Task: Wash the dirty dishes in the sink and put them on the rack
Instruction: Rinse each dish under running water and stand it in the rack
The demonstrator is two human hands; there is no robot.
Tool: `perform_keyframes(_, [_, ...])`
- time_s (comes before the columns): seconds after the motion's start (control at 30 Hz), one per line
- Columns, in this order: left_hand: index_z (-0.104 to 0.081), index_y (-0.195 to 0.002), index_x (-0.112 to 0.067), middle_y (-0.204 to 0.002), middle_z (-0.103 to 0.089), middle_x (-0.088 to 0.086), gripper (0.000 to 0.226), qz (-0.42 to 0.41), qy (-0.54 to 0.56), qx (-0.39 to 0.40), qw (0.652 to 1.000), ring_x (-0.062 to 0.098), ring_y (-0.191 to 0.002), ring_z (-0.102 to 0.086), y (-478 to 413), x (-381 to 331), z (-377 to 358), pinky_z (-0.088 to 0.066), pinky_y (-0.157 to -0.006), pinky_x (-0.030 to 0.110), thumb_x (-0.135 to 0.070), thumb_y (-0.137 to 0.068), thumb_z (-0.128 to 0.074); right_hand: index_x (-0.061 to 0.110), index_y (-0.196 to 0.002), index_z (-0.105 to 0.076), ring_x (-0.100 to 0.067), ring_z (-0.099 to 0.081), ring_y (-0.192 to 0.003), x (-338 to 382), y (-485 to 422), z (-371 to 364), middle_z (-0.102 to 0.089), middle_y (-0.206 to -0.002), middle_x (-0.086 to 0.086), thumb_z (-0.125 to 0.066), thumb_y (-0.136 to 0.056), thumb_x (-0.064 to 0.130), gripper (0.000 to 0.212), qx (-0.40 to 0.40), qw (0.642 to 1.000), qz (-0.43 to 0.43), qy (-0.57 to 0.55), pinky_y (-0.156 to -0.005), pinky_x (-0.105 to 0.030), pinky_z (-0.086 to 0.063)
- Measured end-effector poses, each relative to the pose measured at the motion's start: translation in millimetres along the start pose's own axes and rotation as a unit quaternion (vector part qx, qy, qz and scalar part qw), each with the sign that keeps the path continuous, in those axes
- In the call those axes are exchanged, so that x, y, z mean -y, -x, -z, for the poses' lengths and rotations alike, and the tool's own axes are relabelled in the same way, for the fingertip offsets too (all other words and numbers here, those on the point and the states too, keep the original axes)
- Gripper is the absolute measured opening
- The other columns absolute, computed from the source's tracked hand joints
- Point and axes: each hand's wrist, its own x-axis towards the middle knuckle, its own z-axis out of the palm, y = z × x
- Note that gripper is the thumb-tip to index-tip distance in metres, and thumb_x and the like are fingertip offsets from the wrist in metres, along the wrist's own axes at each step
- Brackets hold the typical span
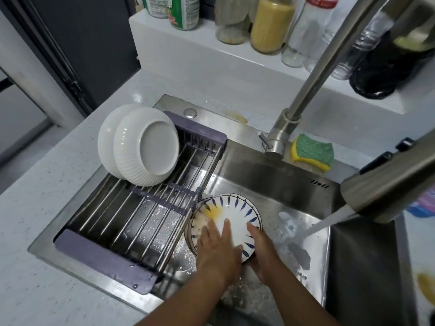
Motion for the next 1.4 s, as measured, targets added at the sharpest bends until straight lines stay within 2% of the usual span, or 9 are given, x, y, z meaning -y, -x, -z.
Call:
perform_keyframes(0.27, [0.021, -0.157, -0.029, -0.166, 0.021, 0.017, 0.075, -0.095, -0.176, 0.011, 0.98, 0.037, -0.156, 0.006, 12.8, -13.6, -4.6, 0.012, -0.116, 0.071, -0.063, -0.103, -0.02, 0.012, -0.127, -0.066, -0.039, -0.07, -0.109, -6.1, 24.6, 43.0, -0.073, -0.118, -0.017, -0.053, -0.103, 0.033, 0.035, -0.009, 0.998, 0.026, -0.06, -0.101, -0.061, -0.05])
perform_keyframes(0.53, [0.011, -0.159, -0.034, -0.167, 0.025, 0.007, 0.079, -0.129, -0.027, 0.075, 0.989, 0.033, -0.155, 0.016, 19.1, -32.4, -27.0, -0.016, -0.12, 0.066, -0.055, -0.103, -0.04, 0.014, -0.125, -0.067, -0.038, -0.07, -0.109, -19.5, 39.8, 78.3, -0.075, -0.115, -0.015, -0.056, -0.102, 0.04, 0.037, -0.074, 0.995, -0.005, -0.067, -0.101, -0.061, -0.05])
perform_keyframes(0.7, [-0.003, -0.16, -0.036, -0.167, 0.023, 0.0, 0.079, -0.153, 0.026, 0.08, 0.985, 0.031, -0.156, 0.012, 26.1, -49.4, -39.4, -0.015, -0.121, 0.066, -0.035, -0.1, -0.056, 0.019, -0.128, -0.064, -0.038, -0.072, -0.105, -19.0, 50.3, 108.9, -0.076, -0.114, -0.012, -0.059, -0.1, 0.038, 0.035, -0.111, 0.993, -0.024, -0.045, -0.092, -0.067, -0.053])
perform_keyframes(0.9, [-0.036, -0.15, -0.024, -0.163, -0.006, 0.005, 0.071, -0.125, 0.198, -0.088, 0.968, 0.038, -0.149, -0.023, 18.3, -52.0, -49.2, -0.035, -0.118, 0.047, -0.005, -0.085, -0.059, 0.025, -0.127, -0.061, -0.031, -0.075, -0.099, -2.0, 52.2, 119.6, -0.077, -0.11, -0.007, -0.054, -0.103, 0.042, 0.03, -0.117, 0.993, -0.02, 0.012, -0.086, -0.057, -0.059])
perform_keyframes(1.0, [-0.026, -0.157, -0.028, -0.165, 0.006, 0.0, 0.08, -0.075, 0.271, -0.1, 0.954, 0.03, -0.154, -0.01, 23.4, -61.1, -42.5, -0.024, -0.125, 0.044, 0.008, -0.089, -0.049, 0.026, -0.123, -0.063, -0.029, -0.075, -0.097, 4.5, 51.3, 121.5, -0.077, -0.109, -0.005, -0.055, -0.103, 0.044, 0.028, -0.12, 0.991, -0.021, 0.051, -0.081, -0.053, -0.062])
perform_keyframes(1.07, [-0.026, -0.154, -0.033, -0.165, 0.007, -0.003, 0.073, -0.043, 0.293, -0.123, 0.947, 0.026, -0.153, -0.007, 21.9, -62.7, -40.7, -0.022, -0.125, 0.042, 0.003, -0.094, -0.044, 0.026, -0.119, -0.064, -0.029, -0.074, -0.096, 7.6, 49.5, 121.3, -0.076, -0.109, -0.005, -0.057, -0.102, 0.042, 0.025, -0.135, 0.988, -0.01, 0.071, -0.079, -0.052, -0.062])
perform_keyframes(1.2, [-0.031, -0.148, -0.023, -0.155, -0.025, 0.014, 0.072, 0.034, 0.196, -0.089, 0.976, 0.035, -0.141, -0.031, 2.5, -44.2, -38.8, -0.035, -0.115, 0.041, -0.006, -0.085, -0.059, 0.024, -0.14, -0.056, -0.026, -0.066, -0.108, 6.0, 49.6, 108.7, -0.068, -0.125, -0.004, -0.061, -0.099, 0.033, 0.043, -0.221, 0.96, 0.091, 0.145, -0.099, -0.047, -0.054])
perform_keyframes(1.33, [-0.043, -0.129, -0.034, -0.126, -0.06, 0.018, 0.084, 0.022, 0.31, 0.036, 0.95, 0.036, -0.111, -0.066, -59.4, -11.2, -75.9, -0.056, -0.094, 0.053, -0.041, -0.05, -0.07, 0.025, -0.15, -0.048, -0.031, -0.056, -0.124, 5.6, 53.0, 90.7, -0.058, -0.143, -0.004, -0.045, -0.107, 0.026, 0.043, -0.292, 0.928, 0.133, 0.19, -0.105, -0.035, -0.04])
perform_keyframes(1.4, [-0.041, -0.138, -0.026, -0.119, -0.064, 0.016, 0.093, 0.019, 0.337, 0.066, 0.939, 0.034, -0.104, -0.068, -67.5, -6.0, -69.8, -0.058, -0.093, 0.05, -0.036, -0.052, -0.073, 0.026, -0.149, -0.047, -0.03, -0.055, -0.127, 1.1, 50.2, 87.7, -0.055, -0.147, -0.003, -0.042, -0.108, 0.028, 0.042, -0.29, 0.931, 0.129, 0.183, -0.109, -0.038, -0.039])
